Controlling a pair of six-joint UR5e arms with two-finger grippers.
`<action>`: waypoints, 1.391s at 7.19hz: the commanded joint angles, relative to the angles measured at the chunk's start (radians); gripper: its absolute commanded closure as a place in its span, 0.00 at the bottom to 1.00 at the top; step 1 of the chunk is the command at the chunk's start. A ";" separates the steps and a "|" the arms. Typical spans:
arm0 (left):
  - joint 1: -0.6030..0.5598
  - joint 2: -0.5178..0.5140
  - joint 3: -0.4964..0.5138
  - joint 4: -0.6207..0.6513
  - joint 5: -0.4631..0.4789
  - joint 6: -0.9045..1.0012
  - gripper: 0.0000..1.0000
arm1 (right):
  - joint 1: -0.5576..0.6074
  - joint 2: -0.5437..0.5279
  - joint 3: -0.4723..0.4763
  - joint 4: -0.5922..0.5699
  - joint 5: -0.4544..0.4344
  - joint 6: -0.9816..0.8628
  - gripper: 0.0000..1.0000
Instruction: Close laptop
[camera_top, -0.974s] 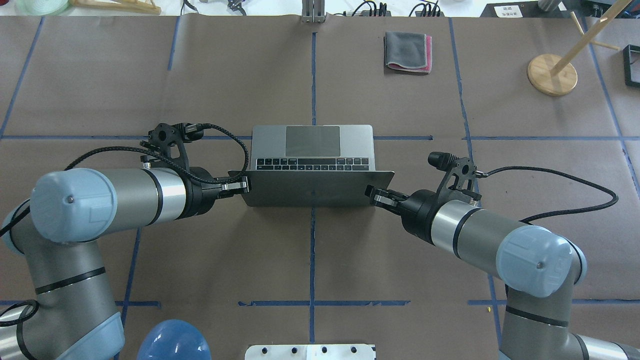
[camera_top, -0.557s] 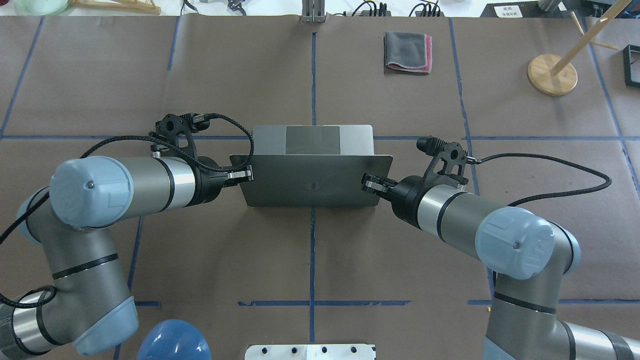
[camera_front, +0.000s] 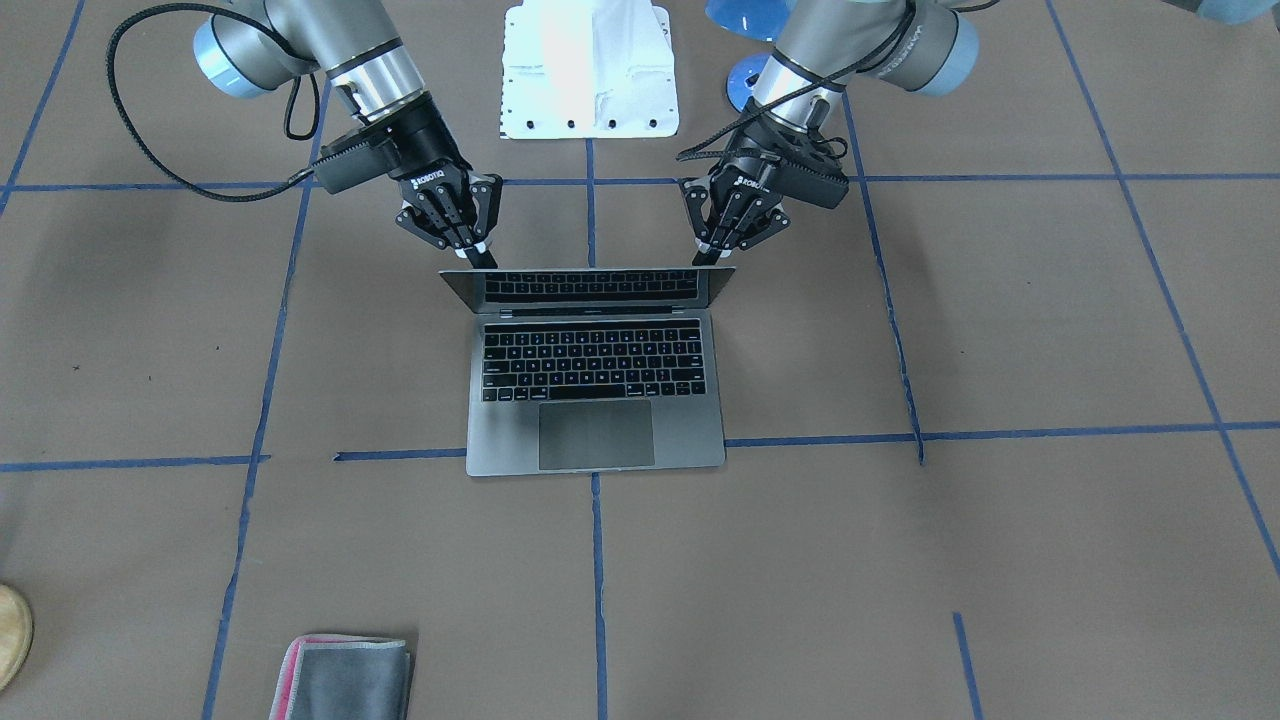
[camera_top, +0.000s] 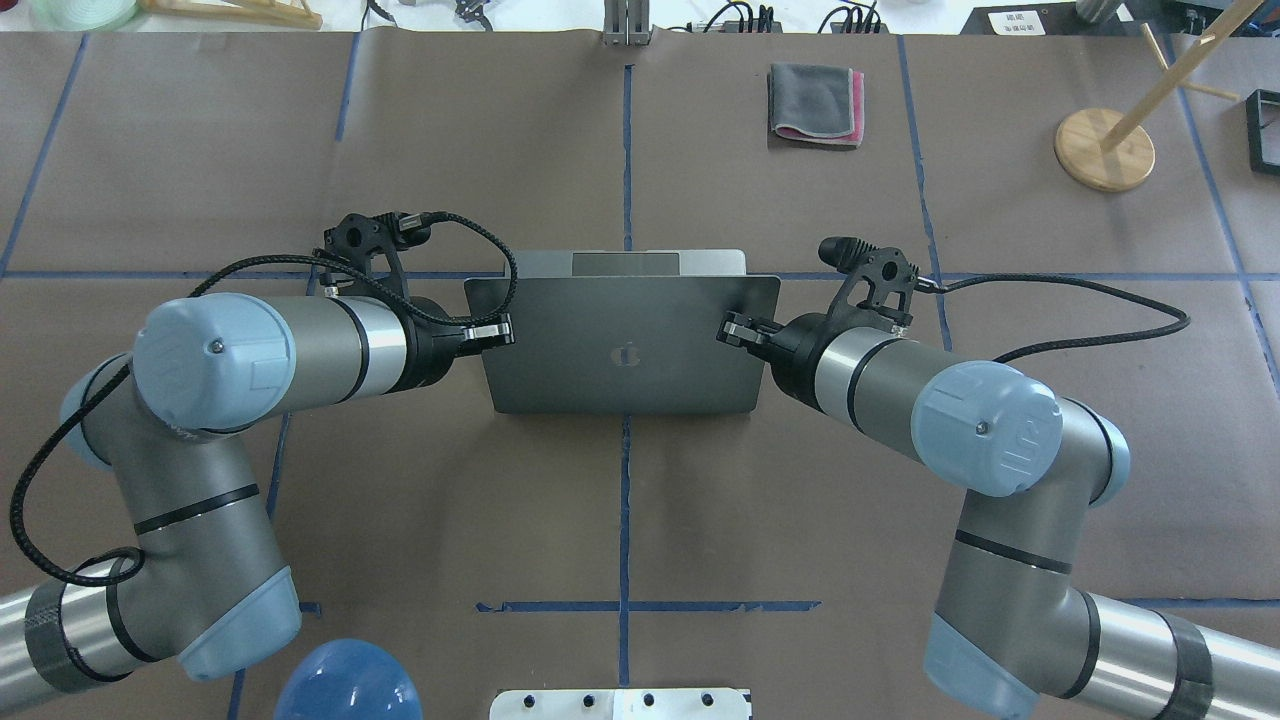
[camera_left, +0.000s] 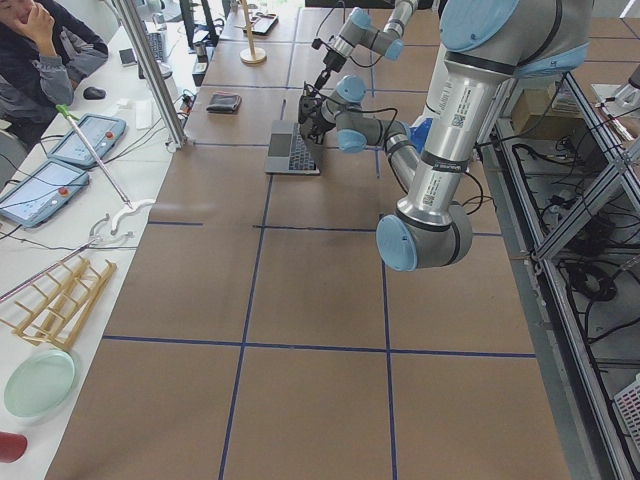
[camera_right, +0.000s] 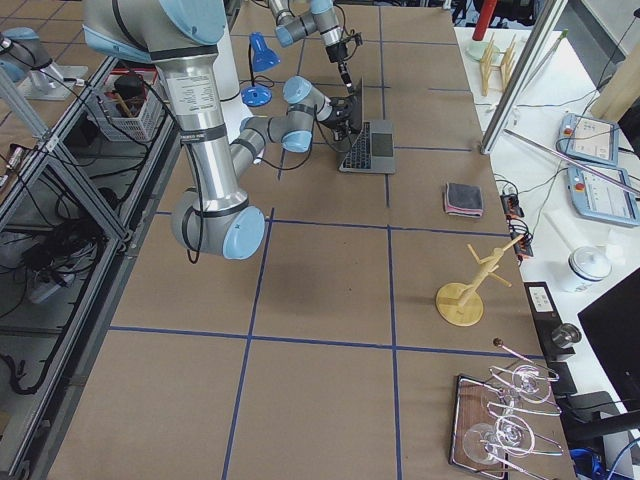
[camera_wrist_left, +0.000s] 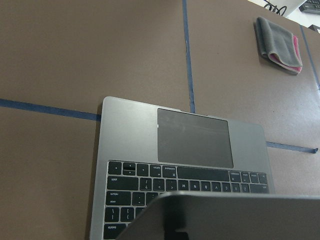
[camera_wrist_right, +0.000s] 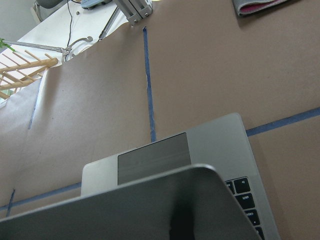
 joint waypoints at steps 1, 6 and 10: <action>-0.013 -0.025 0.048 -0.001 -0.001 0.003 1.00 | 0.040 0.035 -0.053 -0.001 0.042 0.000 0.95; -0.046 -0.099 0.198 -0.004 -0.004 0.012 1.00 | 0.076 0.140 -0.240 -0.001 0.054 -0.003 0.95; -0.044 -0.221 0.448 -0.012 -0.001 0.018 1.00 | 0.079 0.230 -0.440 -0.001 0.054 -0.011 0.95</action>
